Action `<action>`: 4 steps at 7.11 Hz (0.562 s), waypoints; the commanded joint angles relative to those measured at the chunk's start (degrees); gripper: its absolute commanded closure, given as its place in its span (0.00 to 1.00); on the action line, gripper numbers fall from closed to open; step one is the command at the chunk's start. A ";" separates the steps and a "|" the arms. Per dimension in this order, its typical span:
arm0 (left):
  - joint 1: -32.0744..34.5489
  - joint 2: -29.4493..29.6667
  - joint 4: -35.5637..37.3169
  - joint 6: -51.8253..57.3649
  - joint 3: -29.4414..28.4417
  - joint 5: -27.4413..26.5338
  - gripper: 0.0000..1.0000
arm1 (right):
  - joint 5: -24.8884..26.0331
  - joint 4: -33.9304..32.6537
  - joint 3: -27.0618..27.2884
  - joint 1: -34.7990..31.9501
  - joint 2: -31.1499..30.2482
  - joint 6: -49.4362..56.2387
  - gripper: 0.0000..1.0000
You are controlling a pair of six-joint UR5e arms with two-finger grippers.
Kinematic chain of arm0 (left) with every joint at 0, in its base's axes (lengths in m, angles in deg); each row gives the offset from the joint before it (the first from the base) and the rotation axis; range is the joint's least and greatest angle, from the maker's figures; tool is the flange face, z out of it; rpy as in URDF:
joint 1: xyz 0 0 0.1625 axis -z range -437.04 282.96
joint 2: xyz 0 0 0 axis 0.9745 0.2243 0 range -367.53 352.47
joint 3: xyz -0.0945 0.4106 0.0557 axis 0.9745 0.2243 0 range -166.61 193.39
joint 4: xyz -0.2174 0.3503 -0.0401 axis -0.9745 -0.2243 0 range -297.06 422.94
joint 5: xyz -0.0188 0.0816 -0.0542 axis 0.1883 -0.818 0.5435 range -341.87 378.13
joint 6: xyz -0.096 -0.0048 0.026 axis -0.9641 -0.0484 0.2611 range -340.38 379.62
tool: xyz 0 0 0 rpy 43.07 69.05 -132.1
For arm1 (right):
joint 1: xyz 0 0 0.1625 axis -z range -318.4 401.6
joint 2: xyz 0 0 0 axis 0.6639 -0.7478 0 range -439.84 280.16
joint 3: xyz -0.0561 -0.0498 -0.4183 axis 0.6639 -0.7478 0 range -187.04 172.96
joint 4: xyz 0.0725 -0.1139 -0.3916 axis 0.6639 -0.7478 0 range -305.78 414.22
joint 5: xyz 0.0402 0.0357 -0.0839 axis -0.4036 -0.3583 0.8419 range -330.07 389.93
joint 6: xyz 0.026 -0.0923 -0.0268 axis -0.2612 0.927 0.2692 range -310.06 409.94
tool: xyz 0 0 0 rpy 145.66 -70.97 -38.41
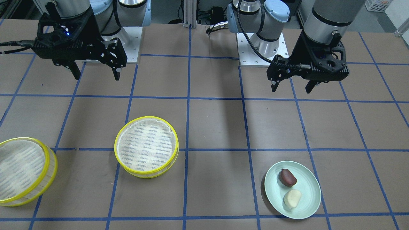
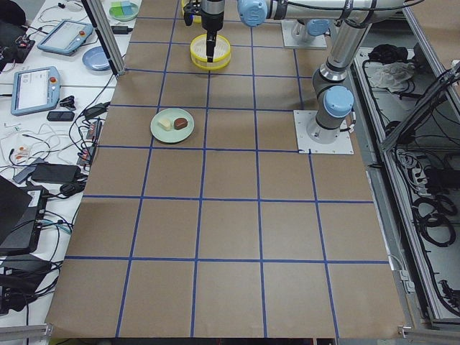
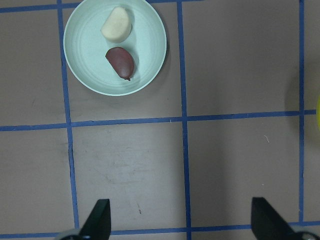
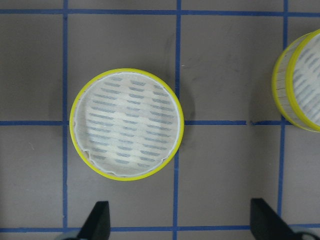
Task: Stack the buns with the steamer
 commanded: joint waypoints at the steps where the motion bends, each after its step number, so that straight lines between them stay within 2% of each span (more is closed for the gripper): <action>1: -0.26 -0.33 -0.27 0.00 -0.04 -0.21 0.00 | 2.02 0.02 -0.04 0.09 -0.21 1.81 0.00; 2: -0.35 -0.33 -0.28 0.00 -0.04 -0.21 0.00 | 1.84 -0.42 0.04 0.18 0.14 3.64 0.00; 3: -0.79 -0.16 -0.01 0.09 0.05 -0.38 0.00 | -1.47 -1.20 -0.04 2.53 0.49 10.71 0.00; 4: -2.79 0.98 0.68 0.26 0.05 0.22 0.00 | -7.77 -1.39 0.13 9.34 2.32 14.96 0.00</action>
